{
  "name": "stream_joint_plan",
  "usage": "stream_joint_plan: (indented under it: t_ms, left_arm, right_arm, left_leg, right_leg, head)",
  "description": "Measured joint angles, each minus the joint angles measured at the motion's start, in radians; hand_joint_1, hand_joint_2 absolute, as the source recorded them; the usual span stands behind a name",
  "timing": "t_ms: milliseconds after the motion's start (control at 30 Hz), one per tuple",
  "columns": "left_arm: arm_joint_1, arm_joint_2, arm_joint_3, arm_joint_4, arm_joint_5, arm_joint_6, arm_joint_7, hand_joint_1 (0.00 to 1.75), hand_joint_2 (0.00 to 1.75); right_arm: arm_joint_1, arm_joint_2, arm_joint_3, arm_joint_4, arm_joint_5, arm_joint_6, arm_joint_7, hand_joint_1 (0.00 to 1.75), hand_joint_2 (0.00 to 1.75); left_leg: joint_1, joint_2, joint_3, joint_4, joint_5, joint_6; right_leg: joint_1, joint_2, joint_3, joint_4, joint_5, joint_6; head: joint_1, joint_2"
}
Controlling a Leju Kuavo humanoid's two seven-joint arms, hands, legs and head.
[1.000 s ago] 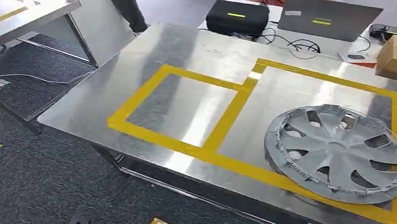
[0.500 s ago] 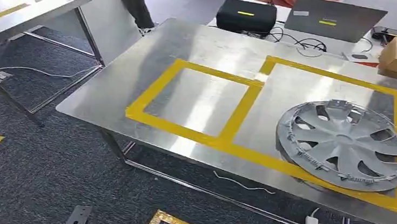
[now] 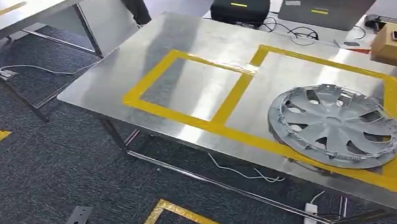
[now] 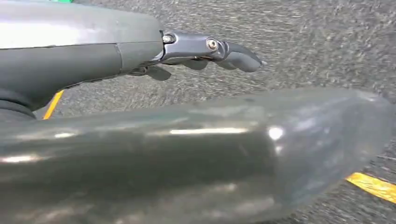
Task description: Take the parts from the cabinet and place them on the table.
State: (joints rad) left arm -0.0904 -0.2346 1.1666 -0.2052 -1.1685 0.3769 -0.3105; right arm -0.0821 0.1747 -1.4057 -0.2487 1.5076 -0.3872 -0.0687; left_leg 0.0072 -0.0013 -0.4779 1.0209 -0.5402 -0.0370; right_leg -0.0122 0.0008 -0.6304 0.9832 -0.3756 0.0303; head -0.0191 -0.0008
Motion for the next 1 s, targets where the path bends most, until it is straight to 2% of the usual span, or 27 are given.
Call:
stream_joint_plan:
  t_ms: [33,67,167,200,233,267,300,333,367,400,433,467,500,533,567,600,633,667,700,733,767,800,833,867,900,933,1000]
  left_arm:
    - [-0.004,-0.001,0.000,0.000,0.000,0.000,0.000,0.00,0.00]
    - [-0.009,-0.002,0.000,0.000,0.000,0.000,0.000,0.00,0.00]
    - [0.000,-0.002,0.000,0.000,0.001,0.000,0.000,0.00,0.00]
    - [0.003,-0.002,0.000,0.000,0.003,0.000,0.000,0.00,0.00]
    - [0.002,-0.002,0.001,0.000,0.003,0.000,0.000,0.00,0.00]
    - [0.002,-0.002,0.001,0.000,0.005,0.000,0.000,0.00,0.00]
    - [0.002,-0.002,0.001,0.000,0.007,0.000,0.000,0.00,0.00]
    - [0.002,-0.002,0.001,0.000,0.007,0.000,0.000,0.00,0.00]
    - [0.003,-0.001,0.001,0.000,0.007,0.000,0.000,0.00,0.00]
    - [0.003,-0.001,0.001,0.000,0.007,0.000,0.000,0.00,0.00]
    - [0.003,0.000,0.001,0.000,0.007,0.000,0.000,0.00,0.00]
    - [0.003,0.000,0.001,0.000,0.007,0.000,0.000,0.00,0.00]
    - [0.002,-0.001,0.001,0.000,0.007,0.000,0.000,0.00,0.00]
    - [0.001,-0.002,0.001,0.000,0.007,0.000,0.000,0.00,0.00]
    - [0.002,-0.001,0.002,0.000,0.007,0.000,-0.001,0.00,0.00]
    - [0.001,-0.001,0.002,0.000,0.007,0.000,-0.001,0.00,0.00]
    - [0.000,-0.001,0.002,0.000,0.007,0.000,-0.002,0.00,0.00]
    - [0.000,-0.001,0.002,0.000,0.008,0.000,-0.002,0.00,0.00]
    - [0.003,-0.001,0.002,0.000,0.010,0.000,-0.002,0.00,0.00]
    - [0.004,0.000,0.002,0.000,0.010,0.000,-0.002,0.00,0.00]
    - [0.005,0.000,0.002,0.000,0.010,0.000,-0.002,0.00,0.00]
    - [0.004,0.000,0.002,0.000,0.010,0.000,-0.003,0.00,0.00]
    - [0.003,0.000,0.002,0.000,0.010,0.000,-0.003,0.00,0.00]
    - [0.003,0.000,0.002,0.000,0.010,0.000,-0.003,0.00,0.00]
    - [0.004,0.000,0.002,0.000,0.010,0.000,-0.003,0.00,0.00]
    - [0.004,0.000,0.002,0.000,0.010,0.000,-0.003,0.00,0.00]
    - [0.003,0.000,0.002,0.000,0.010,0.001,-0.003,0.00,0.00]
  right_arm:
    - [0.000,0.000,0.001,0.000,0.000,0.000,0.000,0.00,0.00]
    - [-0.001,-0.001,0.002,0.000,0.001,0.000,0.000,0.00,0.00]
    - [0.003,-0.001,0.003,0.000,0.004,0.000,-0.002,0.00,0.00]
    - [0.007,-0.001,0.003,0.000,0.004,0.000,-0.005,0.00,0.00]
    - [0.011,-0.001,0.003,0.001,0.004,0.000,-0.008,0.00,0.00]
    - [0.012,0.000,0.003,0.002,0.005,0.000,-0.012,0.00,0.00]
    - [0.011,0.000,0.004,0.003,0.010,0.000,-0.018,0.00,0.00]
    - [0.010,0.000,0.006,0.003,0.013,0.000,-0.022,0.00,0.00]
    - [0.009,0.000,0.009,0.003,0.014,0.001,-0.025,0.00,0.00]
    - [0.009,-0.001,0.011,0.003,0.014,0.002,-0.026,0.00,0.00]
    - [0.010,-0.001,0.011,0.003,0.014,0.003,-0.027,0.00,0.00]
    - [0.010,-0.001,0.012,0.003,0.014,0.003,-0.028,0.00,0.00]
    - [0.009,-0.001,0.013,0.003,0.015,0.003,-0.028,0.00,0.00]
    - [0.005,-0.001,0.014,0.003,0.015,0.003,-0.029,0.00,0.00]
    - [0.000,-0.001,0.015,0.003,0.015,0.003,-0.031,0.00,0.00]
    - [-0.001,-0.001,0.016,0.003,0.015,0.004,-0.031,0.00,0.00]
    - [-0.001,-0.001,0.016,0.003,0.015,0.007,-0.031,0.00,0.00]
    - [0.001,-0.001,0.017,0.003,0.014,0.010,-0.031,0.00,0.00]
    - [0.001,-0.001,0.017,0.004,0.013,0.012,-0.031,0.00,0.00]
    - [-0.001,-0.002,0.017,0.004,0.012,0.014,-0.030,0.00,0.00]
    - [-0.001,-0.002,0.017,0.004,0.011,0.013,-0.030,0.00,0.00]
    - [0.000,-0.003,0.017,0.004,0.011,0.014,-0.030,0.00,0.00]
    - [0.000,-0.003,0.017,0.004,0.011,0.014,-0.030,0.00,0.00]
    - [0.000,-0.003,0.017,0.004,0.011,0.014,-0.030,0.00,0.00]
    - [0.000,-0.003,0.017,0.004,0.011,0.017,-0.030,0.00,0.00]
    - [0.000,-0.003,0.017,0.005,0.011,0.018,-0.030,0.00,0.00]
    - [0.001,-0.003,0.017,0.005,0.011,0.020,-0.031,0.00,0.00]
  left_leg:
    - [0.003,-0.001,0.052,-0.072,0.003,-0.003]
    - [0.002,-0.010,0.041,-0.082,0.007,0.009]
    - [-0.007,-0.010,0.022,-0.069,0.026,0.033]
    - [-0.003,-0.004,0.012,-0.070,0.039,0.045]
    - [-0.003,-0.002,0.002,-0.070,0.049,0.054]
    - [-0.004,-0.002,-0.010,-0.070,0.059,0.060]
    - [-0.006,-0.002,-0.022,-0.070,0.071,0.062]
    - [-0.009,0.000,-0.037,-0.069,0.082,0.063]
    - [-0.011,0.001,-0.053,-0.068,0.093,0.063]
    - [-0.011,0.001,-0.068,-0.067,0.104,0.062]
    - [-0.011,0.001,-0.083,-0.064,0.114,0.061]
    - [-0.011,0.000,-0.095,-0.061,0.123,0.058]
    - [-0.011,0.000,-0.106,-0.059,0.130,0.055]
    - [-0.011,0.000,-0.110,-0.054,0.137,0.049]
    - [-0.016,0.000,-0.116,-0.051,0.142,0.043]
    - [-0.016,0.002,-0.116,-0.052,0.153,0.037]
    - [-0.013,0.001,-0.119,-0.052,0.160,0.032]
    - [-0.012,0.001,-0.121,-0.054,0.169,0.025]
    - [-0.012,-0.002,-0.126,-0.053,0.175,0.018]
    - [-0.011,-0.001,-0.139,-0.038,0.137,0.012]
    - [-0.009,-0.001,-0.155,0.011,0.070,0.007]
    - [-0.007,-0.001,-0.177,0.085,0.004,0.002]
    - [-0.007,-0.001,-0.197,0.167,-0.048,-0.001]
    - [-0.007,-0.001,-0.208,0.233,-0.070,-0.003]
    - [-0.006,-0.001,-0.204,0.259,-0.060,-0.004]
    - [-0.006,-0.001,-0.181,0.249,-0.027,-0.004]
    - [-0.006,-0.001,-0.132,0.189,0.022,-0.002]
  right_leg:
    - [0.007,0.000,-0.008,0.004,0.009,0.008]
    - [0.008,0.000,-0.018,0.010,0.019,0.012]
    - [0.001,0.000,-0.021,-0.006,0.052,0.030]
    - [-0.003,0.001,-0.028,-0.002,0.045,0.036]
    - [-0.003,-0.001,-0.044,0.024,-0.007,0.039]
    - [-0.003,0.000,-0.063,0.089,-0.075,0.040]
    - [-0.002,0.000,-0.086,0.177,-0.137,0.043]
    - [-0.002,0.000,-0.102,0.255,-0.182,0.043]
    - [-0.001,0.000,-0.106,0.312,-0.202,0.042]
    - [0.000,0.000,-0.090,0.328,-0.191,0.041]
    - [0.001,0.000,-0.049,0.299,-0.157,0.039]
    - [0.002,0.000,0.010,0.232,-0.122,0.035]
    - [0.002,0.000,0.079,0.143,-0.103,0.032]
    - [0.002,0.002,0.148,0.051,-0.123,0.029]
    - [0.005,0.004,0.198,-0.022,-0.146,0.029]
    - [0.007,0.005,0.187,-0.019,-0.147,0.027]
    - [0.009,0.005,0.173,-0.018,-0.144,0.023]
    - [0.011,0.005,0.167,-0.015,-0.139,0.014]
    - [0.005,0.000,0.156,-0.021,-0.124,0.001]
    - [0.004,-0.003,0.144,-0.020,-0.114,-0.007]
    - [0.004,-0.003,0.130,-0.020,-0.101,-0.015]
    - [0.005,-0.003,0.124,-0.020,-0.088,-0.016]
    - [0.006,-0.005,0.105,-0.019,-0.075,-0.018]
    - [0.007,-0.005,0.088,-0.017,-0.061,-0.017]
    - [0.007,-0.005,0.071,-0.015,-0.051,-0.015]
    - [0.006,-0.005,0.055,-0.014,-0.044,-0.013]
    - [0.006,-0.005,0.037,-0.011,-0.033,-0.009]
  head:
    - [-0.002,0.000]
    - [-0.001,0.000]
    - [0.000,0.000]
    - [-0.002,0.000]
    - [0.002,0.000]
    - [0.001,0.000]
    - [0.003,0.000]
    - [0.001,0.000]
    - [0.002,0.000]
    - [0.001,0.000]
    - [0.002,0.000]
    - [0.001,0.000]
    - [0.002,0.000]
    - [0.001,0.000]
    - [0.002,0.000]
    - [-0.004,0.000]
    - [0.001,0.000]
    - [-0.001,0.000]
    - [0.001,0.000]
    - [-0.002,0.000]
    - [-0.010,0.000]
    - [-0.013,0.000]
    - [-0.011,0.000]
    - [-0.012,0.000]
    - [-0.012,0.000]
    - [-0.012,0.000]
    - [-0.012,0.000]
